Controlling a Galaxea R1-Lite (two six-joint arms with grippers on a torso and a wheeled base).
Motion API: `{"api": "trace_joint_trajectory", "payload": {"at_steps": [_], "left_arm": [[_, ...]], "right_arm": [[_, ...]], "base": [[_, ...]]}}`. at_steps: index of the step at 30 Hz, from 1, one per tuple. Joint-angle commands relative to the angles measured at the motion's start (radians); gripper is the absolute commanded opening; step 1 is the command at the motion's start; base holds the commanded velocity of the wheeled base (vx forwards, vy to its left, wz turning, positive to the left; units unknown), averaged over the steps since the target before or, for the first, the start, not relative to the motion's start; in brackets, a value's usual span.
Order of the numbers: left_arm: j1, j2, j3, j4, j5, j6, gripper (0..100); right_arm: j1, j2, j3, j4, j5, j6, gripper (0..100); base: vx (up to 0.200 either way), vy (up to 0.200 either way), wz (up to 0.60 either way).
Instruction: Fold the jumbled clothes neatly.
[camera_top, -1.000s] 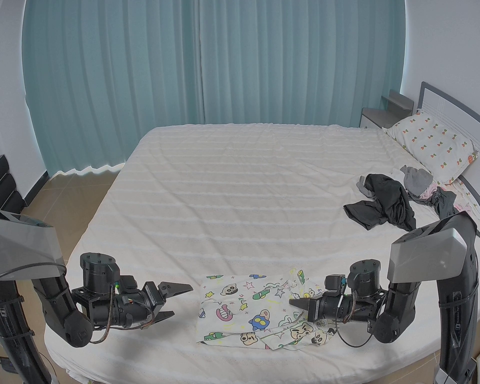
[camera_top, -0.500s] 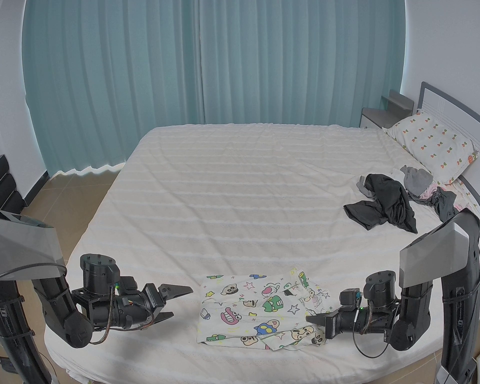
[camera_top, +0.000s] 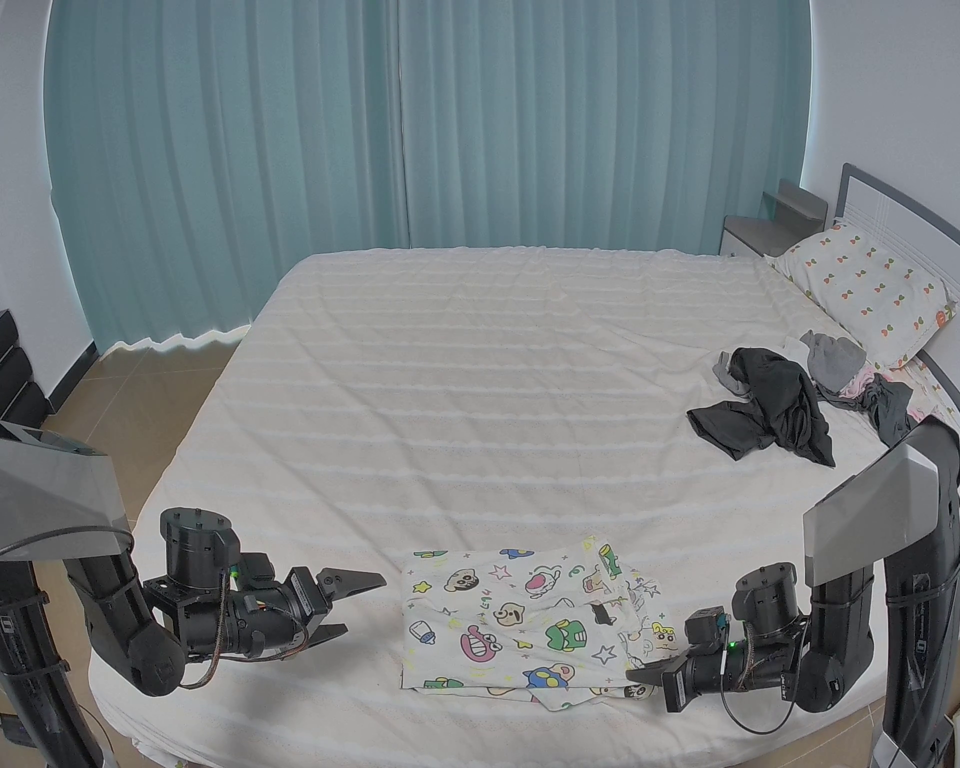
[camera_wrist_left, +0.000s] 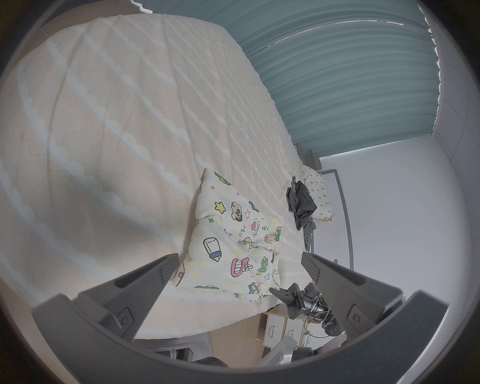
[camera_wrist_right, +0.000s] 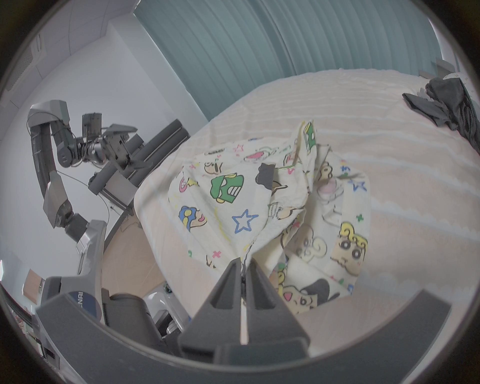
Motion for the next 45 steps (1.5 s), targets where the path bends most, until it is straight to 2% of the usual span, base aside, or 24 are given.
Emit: {"api": "trace_joint_trajectory", "payload": {"at_steps": [1,7,21,22,30,35,38,40,41,42,45], "left_arm": [[0.0,0.002,0.0,0.0,0.0,0.0,100],[-0.003,0.005,0.0,0.0,0.017,0.0,100],[-0.012,0.014,0.0,0.0,0.037,0.01,100],[-0.012,0.014,0.0,0.0,0.037,0.01,100],[-0.012,0.014,-0.001,0.0,0.037,0.01,100],[-0.012,0.015,-0.003,0.0,0.037,0.01,100],[-0.012,0.015,-0.004,0.0,0.037,0.01,100],[-0.012,0.015,-0.006,0.0,0.037,0.01,100],[-0.012,0.015,-0.006,0.0,0.037,0.01,100],[-0.012,0.015,-0.006,0.0,0.037,0.01,100],[-0.012,0.015,-0.004,0.0,0.037,0.01,100]], "right_arm": [[0.002,-0.025,0.016,0.026,0.0,-0.015,0],[0.002,-0.062,0.014,0.121,0.0,-0.049,0],[-0.006,-0.071,-0.001,0.136,-0.009,-0.052,0],[-0.006,-0.075,-0.001,0.139,-0.009,-0.053,100],[-0.026,-0.098,-0.021,0.13,-0.026,-0.053,100],[-0.089,-0.171,-0.074,0.13,-0.035,-0.039,100],[-0.089,-0.199,-0.111,0.129,-0.032,0.022,100],[-0.044,-0.206,-0.179,0.127,-0.029,0.195,100],[-0.032,-0.202,-0.193,0.127,-0.03,0.225,100],[-0.002,-0.177,-0.24,0.127,-0.035,0.31,100],[0.02,-0.114,-0.323,0.132,-0.03,0.392,100]], "base": [[0.0,0.0,0.0],[0.0,0.0,0.0],[0.0,0.0,0.0],[0.0,0.0,0.0],[0.0,0.0,0.0],[0.0,0.0,0.0],[0.0,0.0,0.0],[0.0,0.0,0.0],[0.0,0.0,0.0],[0.0,0.0,0.0],[0.0,0.0,0.0]]}}
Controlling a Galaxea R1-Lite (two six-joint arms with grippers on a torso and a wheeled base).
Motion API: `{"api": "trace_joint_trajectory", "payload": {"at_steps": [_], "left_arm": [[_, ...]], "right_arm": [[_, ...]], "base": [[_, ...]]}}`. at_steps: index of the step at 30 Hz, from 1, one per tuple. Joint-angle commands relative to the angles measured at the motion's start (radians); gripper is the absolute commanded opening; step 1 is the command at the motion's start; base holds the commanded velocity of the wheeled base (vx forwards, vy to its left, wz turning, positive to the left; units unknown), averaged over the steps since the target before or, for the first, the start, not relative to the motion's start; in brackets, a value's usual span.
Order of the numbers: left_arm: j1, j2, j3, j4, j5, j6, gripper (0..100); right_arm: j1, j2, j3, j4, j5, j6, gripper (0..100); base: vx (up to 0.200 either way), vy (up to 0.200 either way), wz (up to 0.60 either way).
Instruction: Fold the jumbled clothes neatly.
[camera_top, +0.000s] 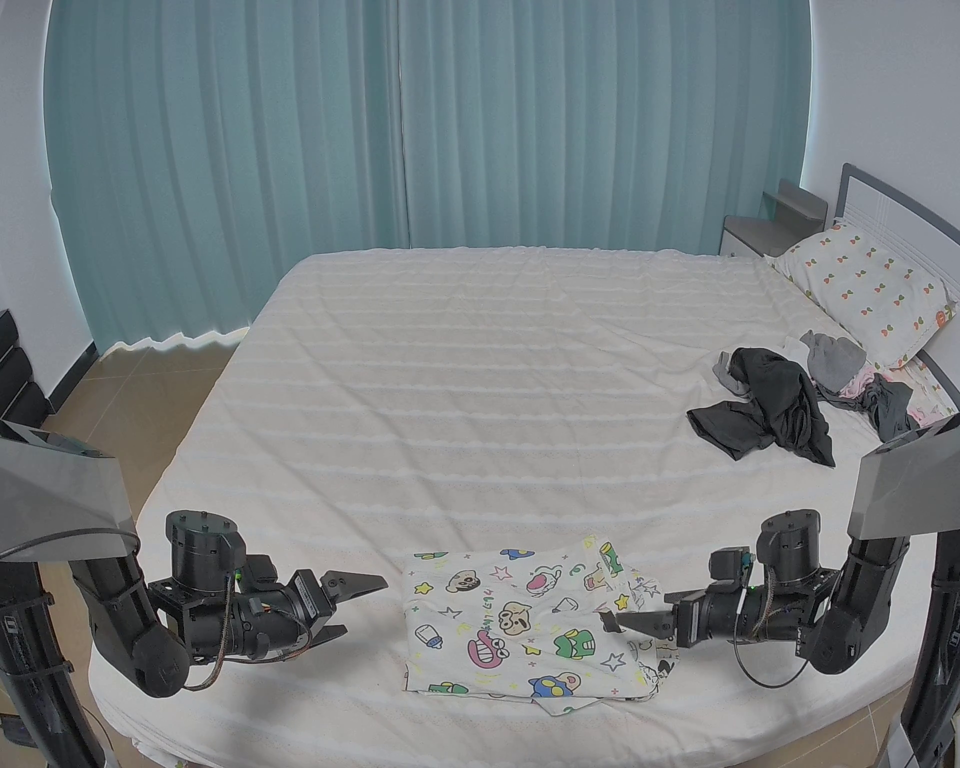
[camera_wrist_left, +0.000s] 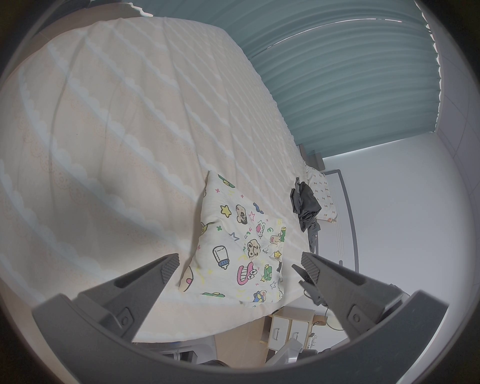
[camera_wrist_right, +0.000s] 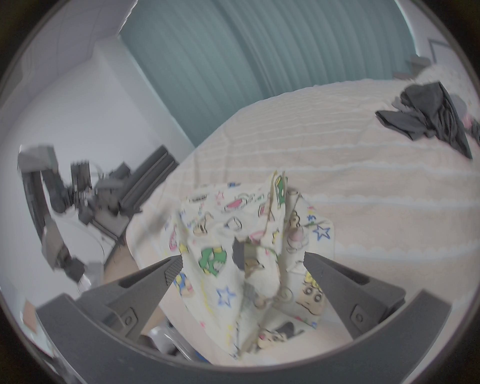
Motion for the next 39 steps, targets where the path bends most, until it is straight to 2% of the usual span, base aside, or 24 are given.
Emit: {"api": "trace_joint_trajectory", "payload": {"at_steps": [1,6,9,15,24,39], "left_arm": [[0.0,0.001,-0.001,0.0,0.0,0.0,100],[0.0,0.002,-0.002,0.0,0.0,0.0,100],[-0.002,0.002,-0.002,0.0,0.0,0.0,100],[-0.002,0.002,-0.002,0.0,0.0,0.0,100],[0.0,0.002,-0.002,0.0,0.0,0.0,100],[-0.002,0.002,-0.002,0.0,0.0,0.0,100]], "right_arm": [[0.079,0.093,-0.189,0.01,0.006,0.144,100],[0.092,0.197,-0.268,0.016,0.01,0.147,100],[0.085,0.193,-0.273,0.044,0.053,0.152,100],[0.041,0.203,-0.336,0.13,0.083,0.152,100],[0.001,0.251,-0.365,0.13,0.081,0.152,100],[0.004,0.324,-0.459,0.131,0.078,0.147,100]], "base": [[0.0,0.0,0.0],[0.0,0.0,0.0],[0.0,0.0,0.0],[0.0,0.0,0.0],[0.0,0.0,0.0],[0.0,0.0,0.0]]}}
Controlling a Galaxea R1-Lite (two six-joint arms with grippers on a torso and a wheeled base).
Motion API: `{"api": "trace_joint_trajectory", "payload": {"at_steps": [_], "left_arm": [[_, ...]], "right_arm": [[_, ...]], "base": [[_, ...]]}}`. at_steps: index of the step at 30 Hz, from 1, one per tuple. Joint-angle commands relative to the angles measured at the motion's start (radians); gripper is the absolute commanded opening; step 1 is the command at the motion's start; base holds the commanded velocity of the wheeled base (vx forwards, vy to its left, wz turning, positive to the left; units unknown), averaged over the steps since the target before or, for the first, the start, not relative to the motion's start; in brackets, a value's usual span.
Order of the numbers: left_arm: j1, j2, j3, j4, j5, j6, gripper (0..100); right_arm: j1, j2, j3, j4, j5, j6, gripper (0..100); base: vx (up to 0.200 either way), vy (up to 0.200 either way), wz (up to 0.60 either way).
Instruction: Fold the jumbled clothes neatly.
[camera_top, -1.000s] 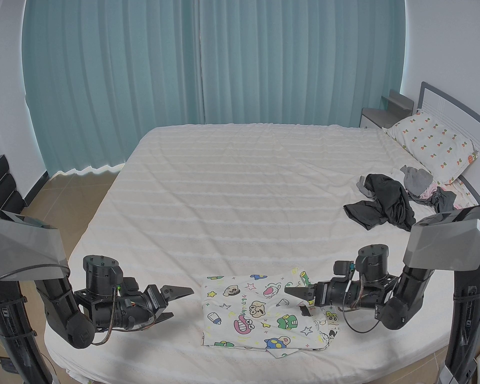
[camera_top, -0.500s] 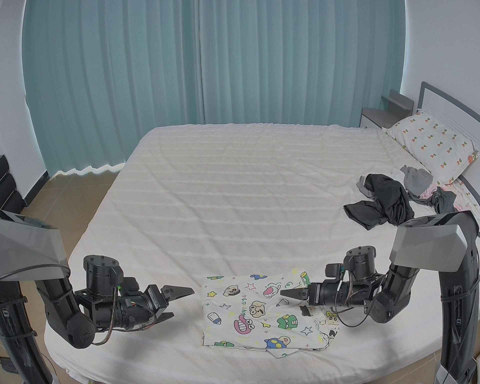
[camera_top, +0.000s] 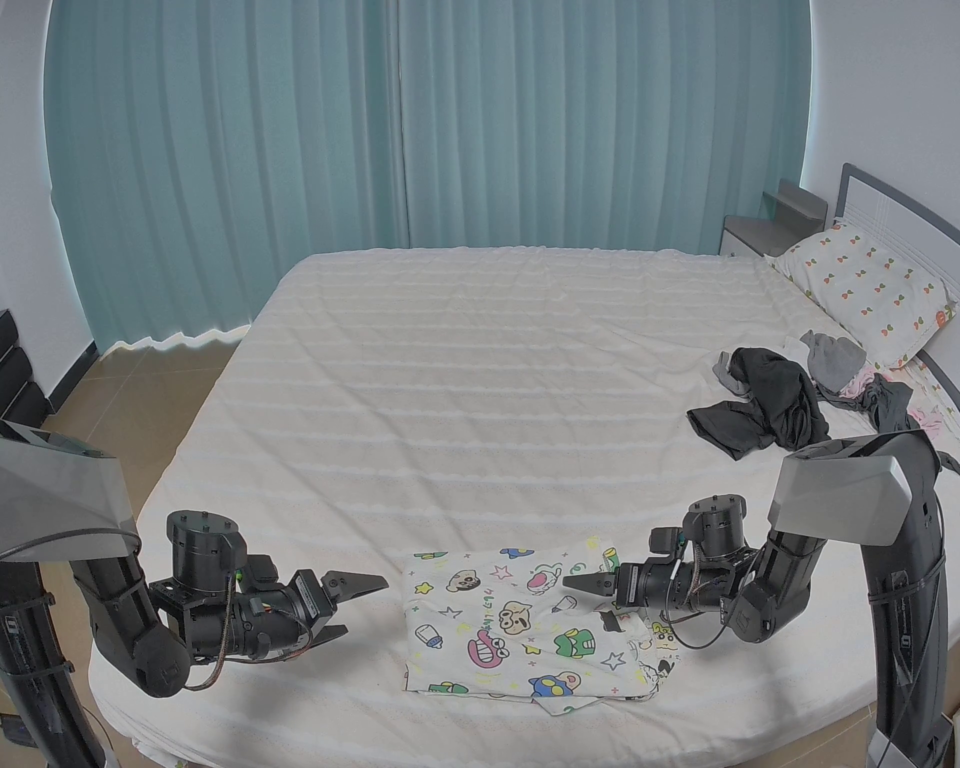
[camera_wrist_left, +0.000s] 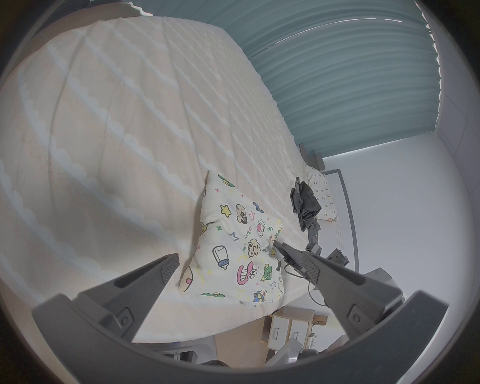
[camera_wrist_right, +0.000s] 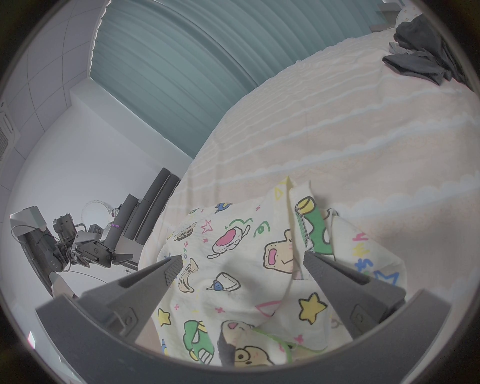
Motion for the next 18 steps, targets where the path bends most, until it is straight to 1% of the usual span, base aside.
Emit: {"api": "trace_joint_trajectory", "payload": {"at_steps": [1,3,4,15,18], "left_arm": [[0.0,0.0,-0.002,0.0,0.0,0.0,100],[0.0,0.0,0.0,0.0,0.0,0.0,100],[0.0,0.0,0.0,0.0,0.0,0.0,100],[0.0,0.0,0.001,0.0,0.0,0.0,100],[0.0,0.0,0.003,0.0,0.0,0.0,100]], "right_arm": [[0.003,0.039,-0.046,0.002,0.0,-0.001,100],[0.003,0.043,-0.052,0.004,0.0,-0.003,100],[0.004,0.043,-0.052,0.005,0.0,-0.003,0],[-0.002,0.04,-0.052,-0.005,-0.003,-0.007,0],[-0.012,0.016,-0.015,-0.045,0.0,-0.004,0]], "base": [[0.0,0.0,0.0],[0.0,0.0,0.0],[0.0,0.0,0.0],[0.0,0.0,0.0],[0.0,0.0,0.0]]}}
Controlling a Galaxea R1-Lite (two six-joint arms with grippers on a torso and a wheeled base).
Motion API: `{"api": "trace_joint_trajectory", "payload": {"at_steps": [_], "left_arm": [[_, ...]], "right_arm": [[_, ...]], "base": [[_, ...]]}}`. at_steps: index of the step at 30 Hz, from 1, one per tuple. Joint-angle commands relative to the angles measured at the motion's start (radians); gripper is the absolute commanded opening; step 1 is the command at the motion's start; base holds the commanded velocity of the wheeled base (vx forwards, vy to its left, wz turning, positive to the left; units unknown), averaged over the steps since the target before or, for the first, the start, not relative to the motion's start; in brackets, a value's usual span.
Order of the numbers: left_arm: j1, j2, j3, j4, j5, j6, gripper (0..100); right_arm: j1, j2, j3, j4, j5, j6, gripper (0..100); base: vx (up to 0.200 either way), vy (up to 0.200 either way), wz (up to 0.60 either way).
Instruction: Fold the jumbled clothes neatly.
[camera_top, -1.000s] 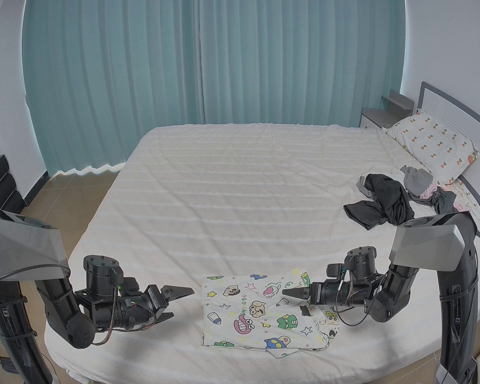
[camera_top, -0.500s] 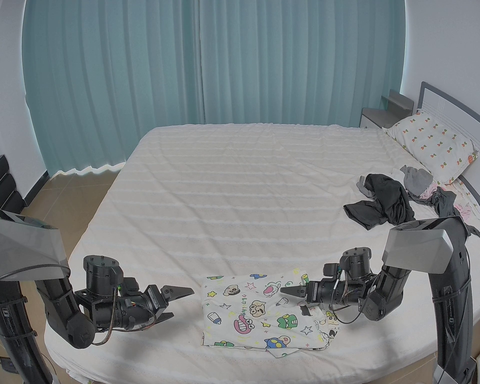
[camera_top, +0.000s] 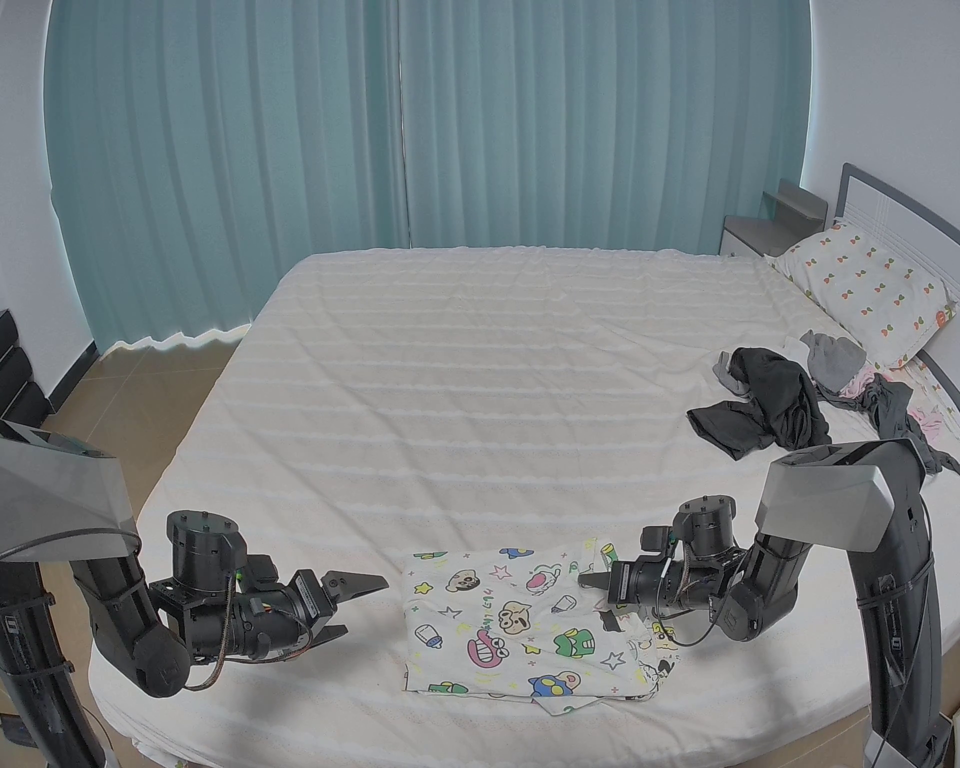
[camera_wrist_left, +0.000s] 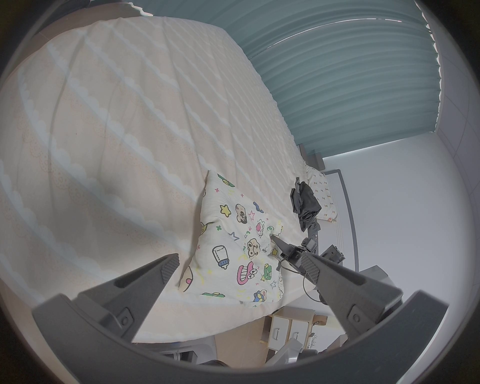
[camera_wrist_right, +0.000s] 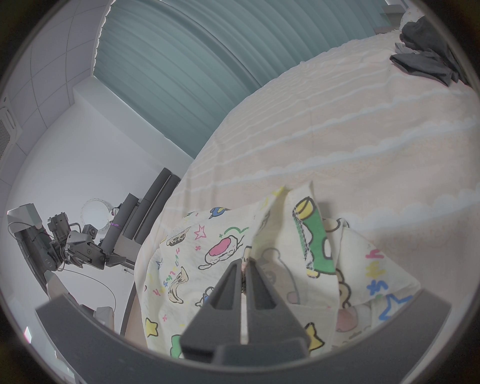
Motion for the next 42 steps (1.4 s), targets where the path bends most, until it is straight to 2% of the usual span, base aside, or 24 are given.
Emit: {"api": "trace_joint_trajectory", "payload": {"at_steps": [1,7,14,15,21,26,36,37,42], "left_arm": [[0.0,0.0,0.003,0.0,0.0,0.0,100],[0.0,0.0,0.003,0.0,0.0,0.0,100],[0.0,0.0,0.004,0.0,0.002,0.001,100],[0.0,0.0,0.004,0.0,0.0,0.001,100],[0.0,0.0,0.004,0.0,0.0,0.0,100],[0.0,0.0,0.004,0.0,0.0,0.001,100],[0.0,0.0,0.004,0.0,0.002,0.001,100],[0.0,0.0,0.004,0.0,0.002,0.001,100],[0.0,0.0,0.004,0.0,0.002,0.001,100]], "right_arm": [[-0.012,-0.031,0.046,-0.041,0.002,0.003,0],[-0.034,-0.072,0.138,-0.13,0.009,0.009,0],[-0.084,-0.11,0.15,-0.137,0.01,0.023,0],[-0.104,-0.123,0.143,-0.137,0.01,0.059,0],[-0.107,-0.126,0.143,-0.133,0.01,0.085,0],[-0.118,-0.13,0.132,-0.111,0.01,0.086,0],[-0.138,-0.13,0.06,0.038,0.009,0.088,0],[-0.138,-0.13,0.057,0.047,0.007,0.088,100],[-0.132,-0.141,0.072,0.045,0.005,0.088,100]], "base": [[0.0,0.0,0.0],[0.0,0.0,0.0],[0.0,0.0,0.0],[0.0,0.0,0.0],[0.0,0.0,0.0],[0.0,0.0,0.0],[0.0,0.0,0.0],[0.0,0.0,0.0],[0.0,0.0,0.0]]}}
